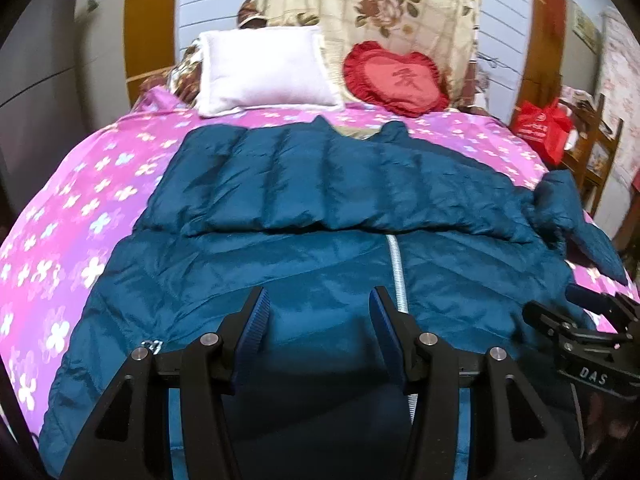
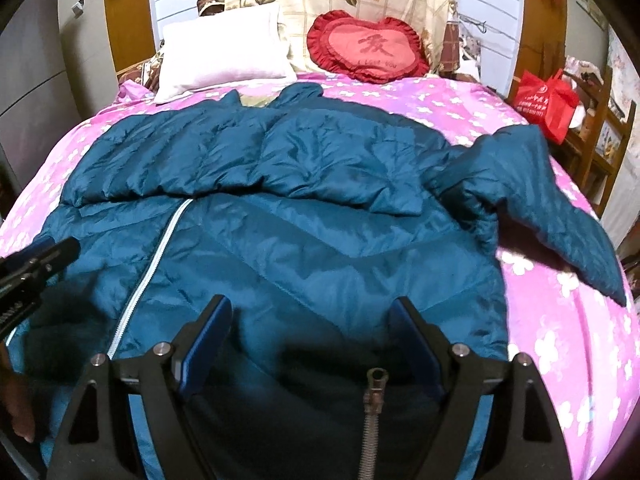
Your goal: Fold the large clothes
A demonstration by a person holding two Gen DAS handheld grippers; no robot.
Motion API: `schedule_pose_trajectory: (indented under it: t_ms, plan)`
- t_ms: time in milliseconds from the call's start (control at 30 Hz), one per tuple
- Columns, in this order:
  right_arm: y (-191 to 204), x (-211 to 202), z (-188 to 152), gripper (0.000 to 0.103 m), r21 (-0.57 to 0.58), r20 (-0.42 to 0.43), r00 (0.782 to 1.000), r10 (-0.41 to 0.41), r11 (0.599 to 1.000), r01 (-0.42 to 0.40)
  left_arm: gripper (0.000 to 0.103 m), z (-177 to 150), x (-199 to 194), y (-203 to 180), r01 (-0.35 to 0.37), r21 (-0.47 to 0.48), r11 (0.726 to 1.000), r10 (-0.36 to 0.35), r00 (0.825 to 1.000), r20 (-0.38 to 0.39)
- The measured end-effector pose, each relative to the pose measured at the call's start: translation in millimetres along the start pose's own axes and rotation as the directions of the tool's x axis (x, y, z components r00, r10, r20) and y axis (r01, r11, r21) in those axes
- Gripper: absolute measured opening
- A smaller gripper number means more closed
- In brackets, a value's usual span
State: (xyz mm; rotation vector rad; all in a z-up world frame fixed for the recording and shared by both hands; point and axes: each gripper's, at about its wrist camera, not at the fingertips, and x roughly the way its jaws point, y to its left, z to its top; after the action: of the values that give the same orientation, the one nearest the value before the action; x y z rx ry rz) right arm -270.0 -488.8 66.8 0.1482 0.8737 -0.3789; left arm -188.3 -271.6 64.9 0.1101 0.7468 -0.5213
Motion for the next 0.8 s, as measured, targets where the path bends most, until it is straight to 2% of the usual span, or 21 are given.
schedule_pose_trajectory:
  t_ms: [233, 500, 633, 800]
  plan:
    - [-25.7, -7.4, -1.5, 0.085, 0.02, 0.008, 1.0, -0.02, 1.0, 0.02, 0.033, -1.7, 3.5, -12.2, 0.031, 0.011, 0.999, -0.03, 0.999, -0.04]
    - [-62.3, -12.8, 0.6, 0.086, 0.039, 0.016, 0.998, -0.062, 0.997, 0.061, 0.033, -4.9, 13.2, -16.3, 0.016, -0.001, 1.0, -0.016, 0.997, -0.078]
    - [-86.0, -15.5, 2.3, 0.086, 0.053, 0.022, 0.996, -0.089, 0.995, 0.088, 0.033, -3.1, 11.8, -14.5, 0.012, -0.013, 1.0, -0.013, 0.997, -0.072]
    - [-134.1, -31.5, 15.4, 0.086, 0.091, 0.11, 0.981, -0.158, 0.985, 0.148, 0.033, -1.3, 11.0, -12.9, 0.01, -0.014, 1.0, -0.011, 0.998, -0.065]
